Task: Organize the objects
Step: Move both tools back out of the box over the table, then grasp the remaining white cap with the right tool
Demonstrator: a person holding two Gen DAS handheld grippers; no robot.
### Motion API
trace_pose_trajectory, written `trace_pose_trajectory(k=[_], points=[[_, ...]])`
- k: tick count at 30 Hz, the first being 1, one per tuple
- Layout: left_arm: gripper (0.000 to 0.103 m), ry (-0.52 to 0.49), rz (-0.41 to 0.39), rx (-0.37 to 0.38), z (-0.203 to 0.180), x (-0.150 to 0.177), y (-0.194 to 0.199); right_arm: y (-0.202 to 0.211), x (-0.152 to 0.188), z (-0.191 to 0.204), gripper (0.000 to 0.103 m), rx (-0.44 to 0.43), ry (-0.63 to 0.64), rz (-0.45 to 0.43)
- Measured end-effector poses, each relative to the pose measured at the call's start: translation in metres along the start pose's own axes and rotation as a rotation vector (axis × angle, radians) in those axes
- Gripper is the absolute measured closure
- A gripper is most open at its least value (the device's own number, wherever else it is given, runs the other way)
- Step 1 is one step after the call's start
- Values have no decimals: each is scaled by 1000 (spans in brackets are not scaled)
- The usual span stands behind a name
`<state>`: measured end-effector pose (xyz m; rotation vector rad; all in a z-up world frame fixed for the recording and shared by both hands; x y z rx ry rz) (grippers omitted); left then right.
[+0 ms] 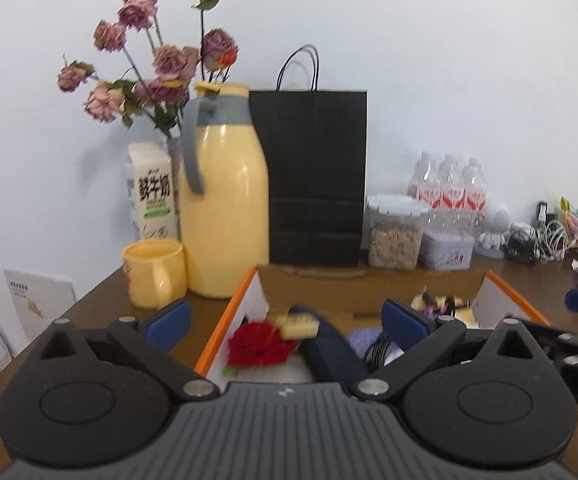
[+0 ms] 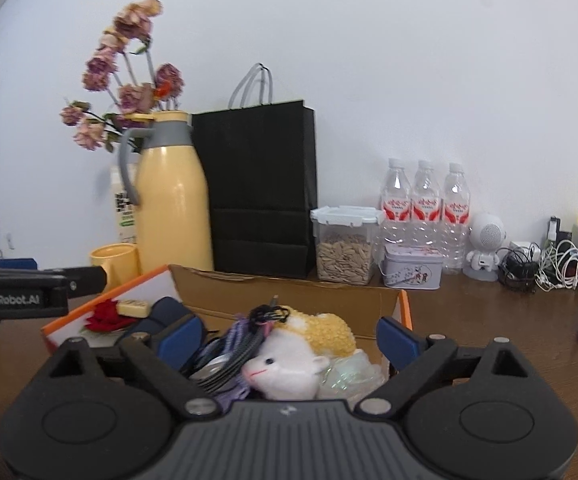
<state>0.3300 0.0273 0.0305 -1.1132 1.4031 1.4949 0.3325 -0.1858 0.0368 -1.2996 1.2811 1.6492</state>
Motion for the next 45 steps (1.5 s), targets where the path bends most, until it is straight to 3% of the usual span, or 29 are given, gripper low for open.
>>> trace_pose_trajectory(k=[3,7,9,13,19,27,32,45], points=[[0,-17,39,21,5,13,13,19,7,13,9,-50,28,5],[0,-54,127,47,7,40,21,28,33,33,15,-133,84,107],[0,-68,173,57,6,54,24,27,48,43,23,-176,100,177],[4,-87,217,109,-2,69,29,22,70,58,63,-230,116,271],[26,-77,276,174,-17,81,27,18,84,60,77,-279,72,334],[61,1,365,310,-36,95,20,15,85,49,77,-316,-40,344],[66,30,412,340,-42,101,14,13,86,46,77,-330,-83,349],[70,59,421,348,-45,103,11,13,87,44,78,-336,-106,349]])
Point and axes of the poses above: each gripper's, at about its wrist camera, not at the fingertips, and y roughly against the way its jaws point, z to its left, x to its underside, the point moved 7 cm from there along -y, roughly the way its jaws point
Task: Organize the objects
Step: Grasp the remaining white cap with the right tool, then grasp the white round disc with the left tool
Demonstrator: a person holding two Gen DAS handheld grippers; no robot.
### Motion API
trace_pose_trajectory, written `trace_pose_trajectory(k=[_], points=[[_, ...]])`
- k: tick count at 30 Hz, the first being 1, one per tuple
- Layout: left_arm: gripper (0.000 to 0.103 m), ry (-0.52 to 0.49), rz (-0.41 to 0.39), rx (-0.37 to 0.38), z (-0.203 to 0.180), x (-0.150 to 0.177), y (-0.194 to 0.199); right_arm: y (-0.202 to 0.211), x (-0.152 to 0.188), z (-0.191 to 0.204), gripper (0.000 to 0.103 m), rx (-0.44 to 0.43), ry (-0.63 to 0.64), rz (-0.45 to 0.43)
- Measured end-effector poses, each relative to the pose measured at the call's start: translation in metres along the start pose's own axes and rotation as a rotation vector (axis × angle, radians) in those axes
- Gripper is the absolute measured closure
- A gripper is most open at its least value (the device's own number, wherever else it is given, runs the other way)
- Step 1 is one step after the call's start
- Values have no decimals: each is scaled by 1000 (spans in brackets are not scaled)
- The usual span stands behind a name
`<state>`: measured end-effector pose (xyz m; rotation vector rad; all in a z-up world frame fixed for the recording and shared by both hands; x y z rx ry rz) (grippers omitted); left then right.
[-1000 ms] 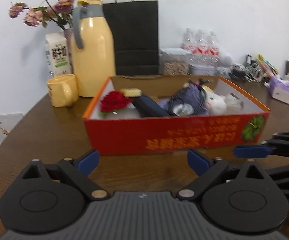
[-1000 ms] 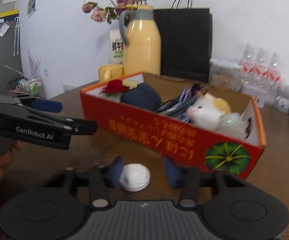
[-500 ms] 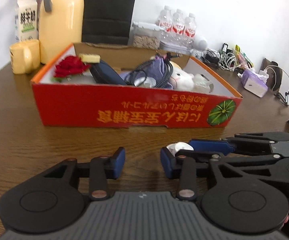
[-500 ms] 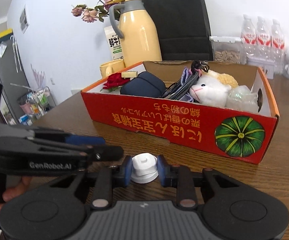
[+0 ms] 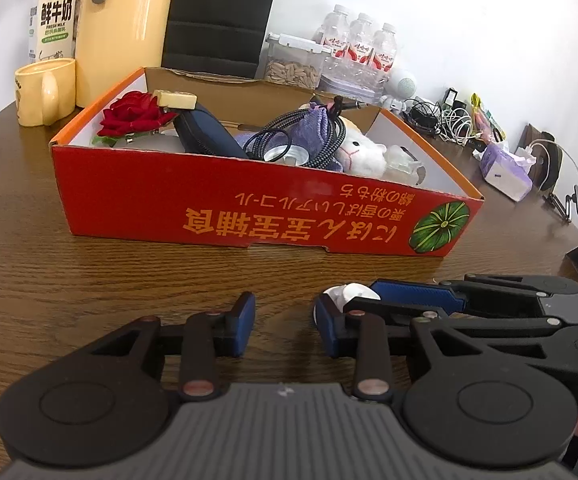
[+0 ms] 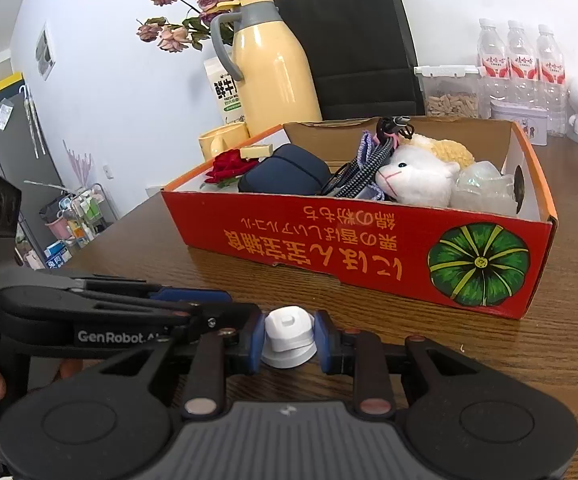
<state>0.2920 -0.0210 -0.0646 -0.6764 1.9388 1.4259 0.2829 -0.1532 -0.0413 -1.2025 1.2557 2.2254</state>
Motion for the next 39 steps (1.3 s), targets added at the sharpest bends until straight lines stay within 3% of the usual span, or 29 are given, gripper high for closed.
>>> trace_pose_trajectory(k=[12,18,26,30,34,39], points=[[69,-41,-13,-25,-3,1,1,3,1,-2,78,0,-23,-16],[69,-166,-28,-117,-18,9,-1,6,0,-10,78,14,-67,-33],[70,36,-71,10,0,0,10,6,2,-9,78,-20,-85,-26],[72,67,-32,49,-2,-1,0,5,4,-7,78,-33,-81,-16],[76,45,-5,65,-4,-2,-7,5,4,-7,78,-31,-83,-18],[77,-32,-16,34,-14,1,-6,12,1,-13,78,1,-97,-60]])
Point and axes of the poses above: each gripper's, at about its wrist camera, not at the fingertips, and y roughly against the way its jaws point, z to its left, x to its underside, the point moved 7 cm from there along -y, roughly the way its jaws point
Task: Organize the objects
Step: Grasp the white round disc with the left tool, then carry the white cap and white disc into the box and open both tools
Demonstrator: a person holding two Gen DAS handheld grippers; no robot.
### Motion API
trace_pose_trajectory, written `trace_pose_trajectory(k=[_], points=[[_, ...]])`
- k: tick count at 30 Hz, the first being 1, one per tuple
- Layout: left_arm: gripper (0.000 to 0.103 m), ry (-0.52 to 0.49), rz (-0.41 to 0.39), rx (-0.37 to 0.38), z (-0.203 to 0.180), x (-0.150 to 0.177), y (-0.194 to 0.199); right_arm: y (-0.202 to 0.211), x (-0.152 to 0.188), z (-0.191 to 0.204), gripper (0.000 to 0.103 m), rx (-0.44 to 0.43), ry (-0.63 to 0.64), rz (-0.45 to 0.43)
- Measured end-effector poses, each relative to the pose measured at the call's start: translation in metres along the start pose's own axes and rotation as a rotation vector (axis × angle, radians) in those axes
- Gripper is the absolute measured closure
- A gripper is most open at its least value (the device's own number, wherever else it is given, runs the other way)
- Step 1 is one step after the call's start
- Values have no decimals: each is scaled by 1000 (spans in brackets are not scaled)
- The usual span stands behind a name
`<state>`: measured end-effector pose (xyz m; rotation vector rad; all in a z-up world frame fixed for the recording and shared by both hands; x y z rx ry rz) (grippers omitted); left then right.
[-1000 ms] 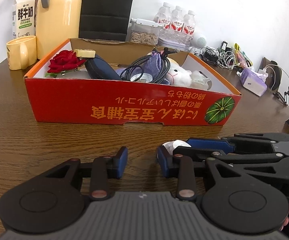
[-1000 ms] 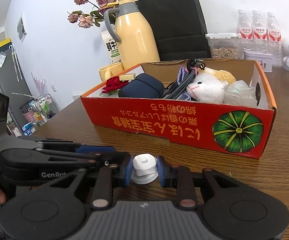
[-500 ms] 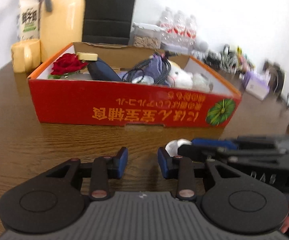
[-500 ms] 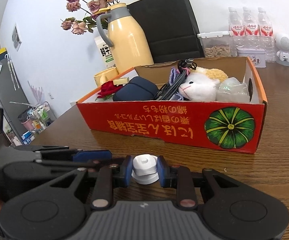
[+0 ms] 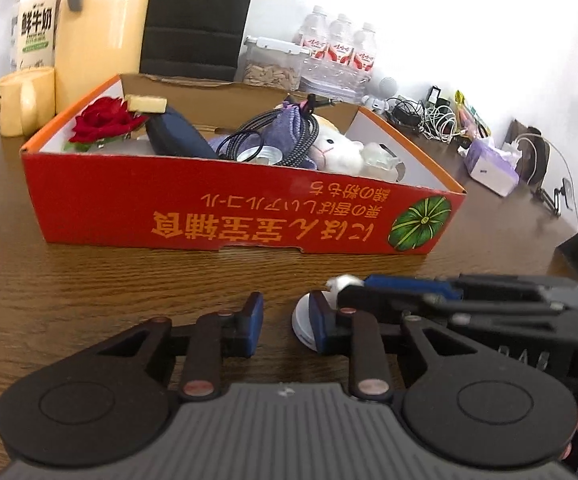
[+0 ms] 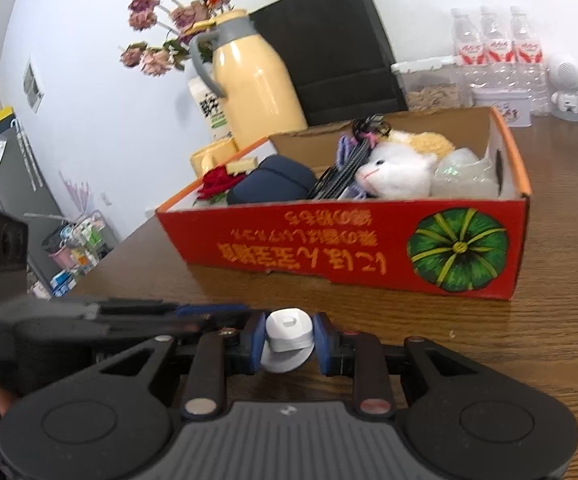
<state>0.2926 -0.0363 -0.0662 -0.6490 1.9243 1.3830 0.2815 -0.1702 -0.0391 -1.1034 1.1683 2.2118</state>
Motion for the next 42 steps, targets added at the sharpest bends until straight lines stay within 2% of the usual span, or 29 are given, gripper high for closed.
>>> trace_pose_trajectory(k=[5,8,10,11,12,15,21,25,27,28,30,31,34,42], points=[[76,2,-8,-2,-1,1,1,7,-4,-12,78,68,-6,-43],[73,-18,-39,-47,-2,2,6,11,-4,-15,78,130,37,-62],[53,-46,-83,-63,-6,-1,13,15,-3,-15,78,158,64,-72],[39,-62,-106,-64,-9,-2,17,16,-2,-16,78,166,73,-76],[33,-78,-123,-63,-11,-2,20,18,-1,-16,78,175,81,-80],[28,-135,-124,-83,-22,0,20,21,-1,-17,78,192,91,-88],[25,-181,-89,-100,-31,6,11,29,0,-24,78,220,85,-108],[25,-215,-59,-110,-35,11,4,31,1,-25,78,221,85,-114],[29,-215,-42,-114,-35,14,0,31,1,-25,78,219,87,-115],[33,-212,-34,-115,-34,14,-1,31,1,-24,78,219,89,-116],[60,-203,-26,-109,-33,15,-2,32,2,-23,78,217,93,-117],[63,-199,-29,-102,-33,15,0,32,1,-23,78,216,96,-119],[63,-179,-48,-89,-32,14,5,33,2,-20,78,214,106,-125],[63,-179,-197,-126,-28,-19,40,45,-8,-9,78,220,152,-173]])
Point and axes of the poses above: each gripper's, at about its wrist camera, not at the fingertips, and y roughly against the way its jaws point, z to its left, x to its underside, the point moved 7 cm from there along -y, roughly the way its jaws point
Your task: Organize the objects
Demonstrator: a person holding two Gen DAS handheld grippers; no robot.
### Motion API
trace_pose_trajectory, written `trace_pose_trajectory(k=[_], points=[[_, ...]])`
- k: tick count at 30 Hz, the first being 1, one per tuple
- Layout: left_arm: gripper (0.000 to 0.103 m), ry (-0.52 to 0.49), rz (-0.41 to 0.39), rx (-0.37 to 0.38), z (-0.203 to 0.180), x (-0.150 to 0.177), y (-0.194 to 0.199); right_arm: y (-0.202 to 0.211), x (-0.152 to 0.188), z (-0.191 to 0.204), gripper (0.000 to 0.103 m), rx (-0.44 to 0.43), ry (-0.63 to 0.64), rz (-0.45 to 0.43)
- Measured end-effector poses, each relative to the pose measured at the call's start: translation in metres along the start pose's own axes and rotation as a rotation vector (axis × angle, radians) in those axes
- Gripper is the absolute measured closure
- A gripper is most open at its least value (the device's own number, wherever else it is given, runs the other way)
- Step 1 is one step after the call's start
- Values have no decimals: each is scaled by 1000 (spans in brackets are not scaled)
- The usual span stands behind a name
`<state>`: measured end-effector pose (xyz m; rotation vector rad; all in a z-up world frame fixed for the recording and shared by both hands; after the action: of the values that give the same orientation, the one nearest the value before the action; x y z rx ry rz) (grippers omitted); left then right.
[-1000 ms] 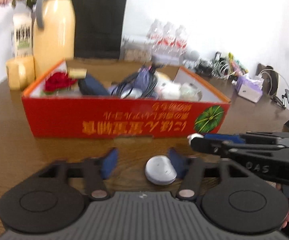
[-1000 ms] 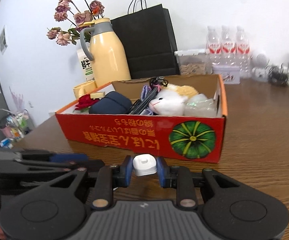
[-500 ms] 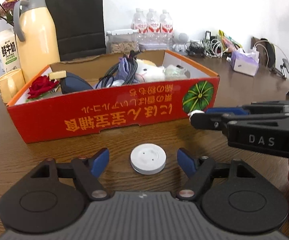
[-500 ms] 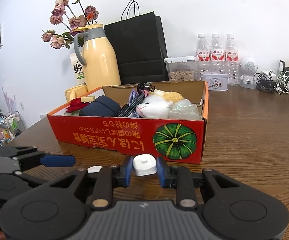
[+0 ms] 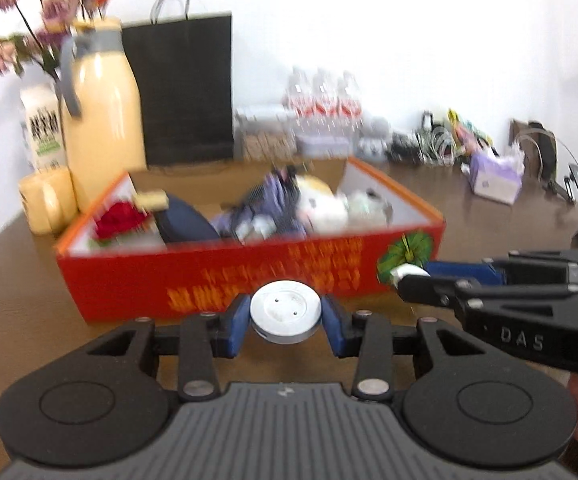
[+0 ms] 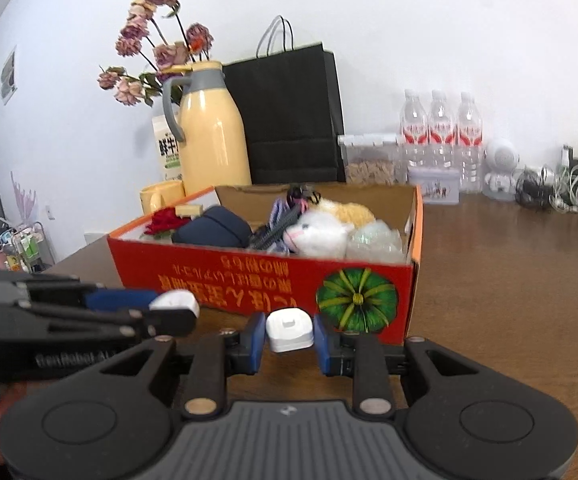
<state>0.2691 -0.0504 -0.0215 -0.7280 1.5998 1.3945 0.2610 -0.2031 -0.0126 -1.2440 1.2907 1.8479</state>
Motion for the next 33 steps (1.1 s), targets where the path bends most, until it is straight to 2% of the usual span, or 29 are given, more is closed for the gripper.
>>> trace_pose_trajectory(k=[6,13,20,26,28,29,30,31,32,33], points=[[63,-9,-112,-49,16,-40,8,-1,-30,2,78,8,26,-62],[63,14,-186,-102,34,-75,-3,-24,-77,-3,78,58,55,-125],[63,85,-167,-154,55,-88,-48,-73,-105,-19,78,139,36,-126],[62,66,-151,-185,61,-88,-79,-110,-96,-42,78,184,12,-76],[57,53,-144,-201,63,-87,-85,-116,-93,-50,77,177,-8,-52],[42,44,-144,-210,64,-85,-85,-116,-91,-52,77,178,-15,-48],[23,39,-149,-222,65,-84,-84,-117,-90,-53,75,183,-17,-45],[13,41,-161,-238,67,-84,-82,-117,-88,-54,67,186,-17,-41],[0,45,-179,-252,69,-85,-79,-115,-87,-54,51,187,-18,-41],[0,52,-205,-266,70,-86,-75,-113,-86,-54,42,189,-21,-45]])
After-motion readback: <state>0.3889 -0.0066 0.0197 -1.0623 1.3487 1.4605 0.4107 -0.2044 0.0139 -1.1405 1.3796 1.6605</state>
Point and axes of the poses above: each gripper's, at about its wrist camera, not at the fingertips, and y roughly against the way its jaws point, z to its left, x to its underside, the point moved 7 cm from there along -y, roughly the way its jaws point
